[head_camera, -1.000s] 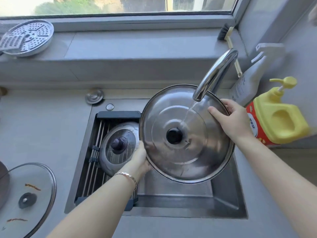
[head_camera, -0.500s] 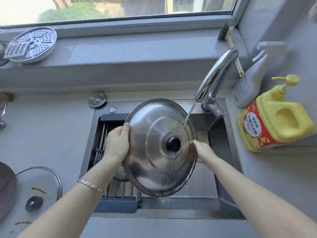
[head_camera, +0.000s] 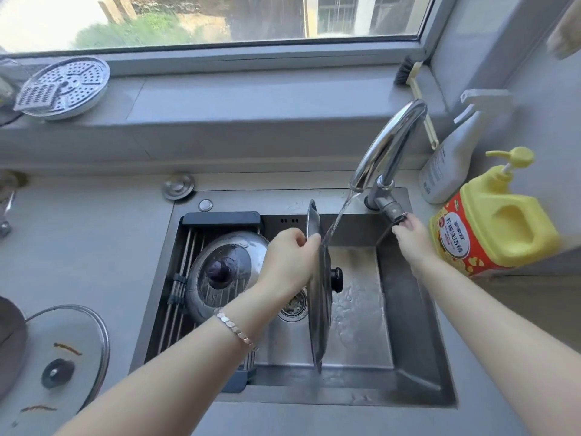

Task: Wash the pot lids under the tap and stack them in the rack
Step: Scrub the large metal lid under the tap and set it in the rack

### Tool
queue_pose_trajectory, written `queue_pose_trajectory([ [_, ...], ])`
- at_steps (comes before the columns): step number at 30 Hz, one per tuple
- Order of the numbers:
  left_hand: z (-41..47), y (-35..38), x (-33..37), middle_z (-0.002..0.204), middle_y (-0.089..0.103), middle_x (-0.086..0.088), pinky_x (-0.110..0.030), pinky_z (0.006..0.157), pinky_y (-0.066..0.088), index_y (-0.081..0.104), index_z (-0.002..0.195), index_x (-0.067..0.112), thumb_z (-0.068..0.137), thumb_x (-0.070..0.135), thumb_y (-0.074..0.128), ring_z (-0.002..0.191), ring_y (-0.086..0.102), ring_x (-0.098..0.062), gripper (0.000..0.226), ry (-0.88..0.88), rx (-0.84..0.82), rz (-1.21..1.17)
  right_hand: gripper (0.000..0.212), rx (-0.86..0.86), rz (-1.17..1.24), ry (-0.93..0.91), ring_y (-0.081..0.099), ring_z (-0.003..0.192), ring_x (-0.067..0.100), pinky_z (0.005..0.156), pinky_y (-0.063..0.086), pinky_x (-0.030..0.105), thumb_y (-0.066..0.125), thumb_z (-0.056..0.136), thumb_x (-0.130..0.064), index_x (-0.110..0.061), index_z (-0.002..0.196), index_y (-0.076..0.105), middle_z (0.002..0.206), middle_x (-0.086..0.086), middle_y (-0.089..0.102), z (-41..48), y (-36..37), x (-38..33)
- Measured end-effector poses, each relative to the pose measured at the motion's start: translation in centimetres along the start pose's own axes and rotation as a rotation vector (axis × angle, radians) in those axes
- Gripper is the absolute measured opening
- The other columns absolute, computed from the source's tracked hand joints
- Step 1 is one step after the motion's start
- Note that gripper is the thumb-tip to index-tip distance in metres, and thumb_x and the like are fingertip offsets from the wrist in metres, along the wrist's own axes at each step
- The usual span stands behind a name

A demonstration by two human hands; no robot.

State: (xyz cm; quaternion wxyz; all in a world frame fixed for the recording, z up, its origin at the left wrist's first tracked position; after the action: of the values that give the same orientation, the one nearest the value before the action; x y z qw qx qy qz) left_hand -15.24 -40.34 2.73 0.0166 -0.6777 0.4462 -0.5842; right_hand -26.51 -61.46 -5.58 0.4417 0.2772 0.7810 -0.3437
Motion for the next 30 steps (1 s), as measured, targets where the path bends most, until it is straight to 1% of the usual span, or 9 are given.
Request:
queue_pose_trajectory([
  [2, -0.3, -0.5, -0.7, 0.055, 0.037, -0.004, -0.037, 0.058, 0.051, 0.032, 0.059, 0.016, 0.087, 0.026, 0.051, 0.049, 0.045, -0.023, 0.036, -0.049, -0.010, -0.065, 0.026, 0.040, -0.019, 0.033, 0.043, 0.089, 0.019, 0.067, 0.033, 0.027, 0.040, 0.086, 0.004, -0.012, 0.104, 0.051, 0.096, 0.008, 0.051, 0.6, 0.2, -0.2],
  [5, -0.8, -1.5, -1.3, 0.061, 0.038, -0.006, -0.054, 0.065, 0.056, 0.034, 0.059, 0.017, 0.081, 0.030, 0.052, 0.054, 0.047, -0.022, 0.032, -0.094, 0.004, -0.108, 0.021, 0.038, -0.081, 0.069, 0.043, 0.082, 0.020, 0.066, 0.034, 0.026, 0.045, 0.086, 0.000, -0.015, 0.100, 0.046, 0.086, 0.002, 0.049, 1.2, 0.9, -1.2],
  [9, -1.6, -2.0, -0.6, 0.061, 0.036, -0.004, -0.050, 0.055, 0.057, 0.039, 0.065, 0.010, 0.086, 0.019, 0.054, 0.032, 0.047, -0.008, 0.027, -0.096, -0.029, -0.149, 0.042, -0.094, -0.132, 0.142, 0.043, 0.110, 0.025, 0.099, 0.039, 0.036, 0.046, 0.088, 0.000, -0.008, 0.129, 0.041, 0.116, 0.004, 0.043, 1.2, 1.8, -2.4],
  [12, -2.0, -2.9, 0.4, 0.061, 0.036, -0.004, -0.044, 0.053, 0.058, 0.040, 0.067, 0.008, 0.086, 0.015, 0.053, 0.036, 0.051, -0.010, 0.024, -0.058, -0.039, -0.114, 0.057, -0.169, -0.566, 0.152, 0.045, 0.104, 0.027, 0.076, 0.044, 0.031, 0.046, 0.088, -0.010, -0.009, 0.142, 0.027, 0.136, 0.014, 0.042, -0.5, 1.3, -2.4],
  [13, -2.1, -3.2, 0.6, 0.060, 0.035, -0.003, -0.046, 0.053, 0.058, 0.039, 0.065, 0.009, 0.085, 0.014, 0.053, 0.039, 0.053, -0.015, 0.024, -0.051, -0.033, -0.113, 0.056, -0.218, -0.636, 0.172, 0.048, 0.104, 0.028, 0.078, 0.048, 0.033, 0.046, 0.089, -0.012, -0.007, 0.142, 0.029, 0.138, 0.016, 0.041, -1.5, 1.9, -2.1],
  [15, -2.4, -3.9, 0.9, 0.059, 0.033, -0.001, -0.051, 0.055, 0.057, 0.038, 0.063, 0.010, 0.083, 0.013, 0.053, 0.040, 0.054, -0.017, 0.025, -0.035, -0.022, -0.112, 0.049, -0.352, -0.593, 0.227, 0.056, 0.100, 0.028, 0.089, 0.051, 0.040, 0.047, 0.091, -0.015, -0.003, 0.137, 0.037, 0.136, 0.017, 0.046, -4.4, 4.1, -1.3],
  [20, -3.9, -5.7, 1.7, 0.058, 0.033, -0.002, -0.042, 0.048, 0.057, 0.042, 0.065, 0.007, 0.083, 0.011, 0.053, 0.035, 0.049, -0.008, 0.021, 0.015, -0.010, -0.099, 0.041, -0.618, -0.235, 0.197, 0.065, 0.077, 0.021, 0.066, 0.056, 0.026, 0.046, 0.096, -0.030, -0.022, 0.135, 0.039, 0.111, 0.003, 0.054, -10.8, 10.4, -0.6],
  [27, -5.2, -7.4, 1.7, 0.064, 0.055, -0.004, -0.024, 0.041, 0.052, 0.052, 0.071, 0.006, 0.092, 0.027, 0.052, 0.064, 0.067, -0.021, 0.030, 0.067, -0.081, -0.241, 0.024, -0.455, -0.188, -0.065, 0.053, 0.047, 0.006, 0.049, 0.049, 0.020, 0.045, 0.096, -0.022, -0.009, 0.112, 0.058, 0.074, 0.000, 0.058, -12.0, 11.9, -1.5],
  [30, -5.3, -8.5, 0.4, 0.069, 0.064, -0.004, -0.025, 0.043, 0.050, 0.057, 0.077, 0.008, 0.098, 0.028, 0.041, 0.060, 0.066, -0.015, 0.033, 0.060, -0.072, -0.328, 0.020, -0.340, -0.194, -0.159, 0.051, 0.040, -0.001, 0.042, 0.043, 0.014, 0.047, 0.095, -0.020, -0.011, 0.106, 0.061, 0.069, -0.001, 0.056, -11.4, 11.1, -2.5],
])
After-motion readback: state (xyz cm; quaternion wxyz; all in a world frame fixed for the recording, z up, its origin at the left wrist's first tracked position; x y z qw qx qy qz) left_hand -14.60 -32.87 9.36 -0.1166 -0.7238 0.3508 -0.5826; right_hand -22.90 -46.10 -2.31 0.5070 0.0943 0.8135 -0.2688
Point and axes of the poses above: each hand's wrist, its own z-axis towards the middle knuckle, its own y-axis out of the palm, x = y × z, the point moved 7 cm from there along z, towards the middle knuckle
